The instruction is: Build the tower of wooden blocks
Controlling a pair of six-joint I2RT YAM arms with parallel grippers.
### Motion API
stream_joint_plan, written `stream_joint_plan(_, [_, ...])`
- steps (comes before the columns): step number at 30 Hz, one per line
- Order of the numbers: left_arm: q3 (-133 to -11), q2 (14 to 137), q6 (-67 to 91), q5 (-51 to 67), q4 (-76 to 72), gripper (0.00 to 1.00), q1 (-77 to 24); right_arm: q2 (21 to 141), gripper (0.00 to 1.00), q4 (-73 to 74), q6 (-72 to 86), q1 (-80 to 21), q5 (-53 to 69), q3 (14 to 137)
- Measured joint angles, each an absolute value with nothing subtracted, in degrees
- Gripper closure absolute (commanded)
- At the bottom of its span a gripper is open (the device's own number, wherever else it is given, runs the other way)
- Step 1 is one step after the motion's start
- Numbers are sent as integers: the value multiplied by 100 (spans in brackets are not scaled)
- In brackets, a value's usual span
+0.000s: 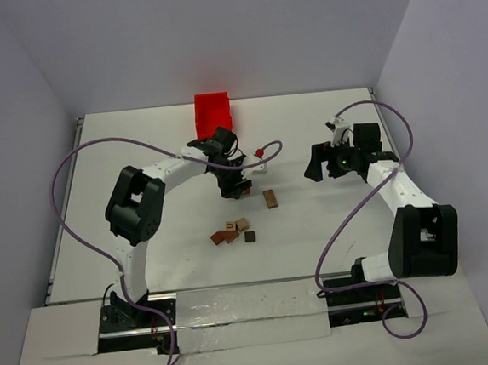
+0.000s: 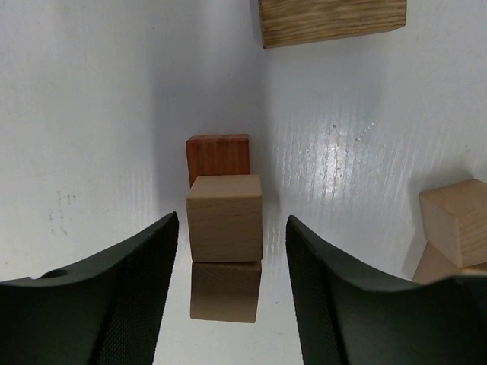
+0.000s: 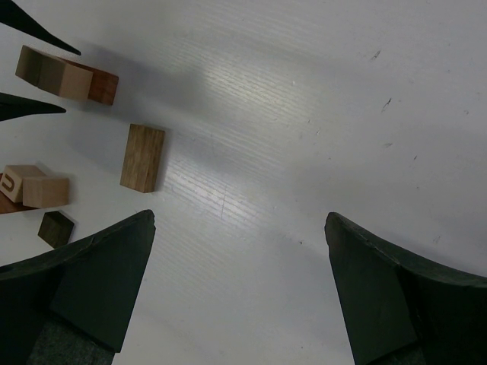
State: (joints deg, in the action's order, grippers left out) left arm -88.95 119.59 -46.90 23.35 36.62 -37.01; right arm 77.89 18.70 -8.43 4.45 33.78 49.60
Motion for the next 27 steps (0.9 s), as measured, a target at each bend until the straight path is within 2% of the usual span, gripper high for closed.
stream_joint_plan(27, [-9120,12054,-4605,2140,3664,36,-3701,7802,0,1870,-845,445,3389,4963])
